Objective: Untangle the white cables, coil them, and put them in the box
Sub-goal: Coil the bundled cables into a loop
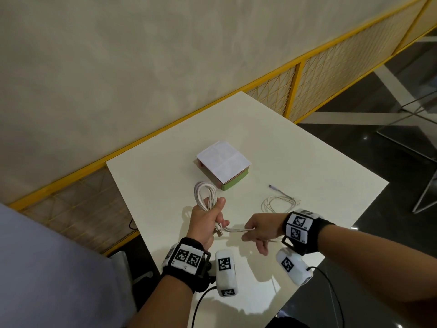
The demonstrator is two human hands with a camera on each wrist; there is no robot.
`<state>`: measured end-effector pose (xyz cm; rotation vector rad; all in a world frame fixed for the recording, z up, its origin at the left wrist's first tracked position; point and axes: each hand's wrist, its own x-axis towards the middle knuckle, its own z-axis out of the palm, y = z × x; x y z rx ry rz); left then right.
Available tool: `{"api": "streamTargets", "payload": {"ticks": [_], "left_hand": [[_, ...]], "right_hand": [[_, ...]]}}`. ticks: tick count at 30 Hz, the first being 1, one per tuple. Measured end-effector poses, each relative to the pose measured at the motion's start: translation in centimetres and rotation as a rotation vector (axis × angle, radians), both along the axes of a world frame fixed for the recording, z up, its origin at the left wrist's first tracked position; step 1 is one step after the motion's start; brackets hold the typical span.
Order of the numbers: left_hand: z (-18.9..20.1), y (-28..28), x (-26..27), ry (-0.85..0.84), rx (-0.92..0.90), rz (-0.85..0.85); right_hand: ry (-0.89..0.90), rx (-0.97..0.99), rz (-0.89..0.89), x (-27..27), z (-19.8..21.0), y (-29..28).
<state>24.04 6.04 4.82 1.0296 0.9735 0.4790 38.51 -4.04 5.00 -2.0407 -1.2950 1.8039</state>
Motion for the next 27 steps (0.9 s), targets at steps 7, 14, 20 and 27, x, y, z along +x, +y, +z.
{"api": "streamTargets", "payload": {"ticks": [7, 14, 20, 27], "left_hand": [[-0.7, 0.7, -0.6, 0.160, 0.180, 0.002], [-0.6, -0.6, 0.2, 0.286, 0.139, -0.089], [-0.5, -1.1, 0.5, 0.303, 0.193, -0.118], [0.5, -1.6, 0.5, 0.238, 0.279, -0.166]], "right_hand": [[-0.415, 0.281, 0.233, 0.6, 4.4, 0.9], [-0.682, 0.665, 0.304, -1.4, 5.8, 2.0], [-0.707, 0.823, 0.046, -2.5, 5.0, 3.2], [-0.655, 0.702, -0.137, -2.3, 5.2, 4.0]]}}
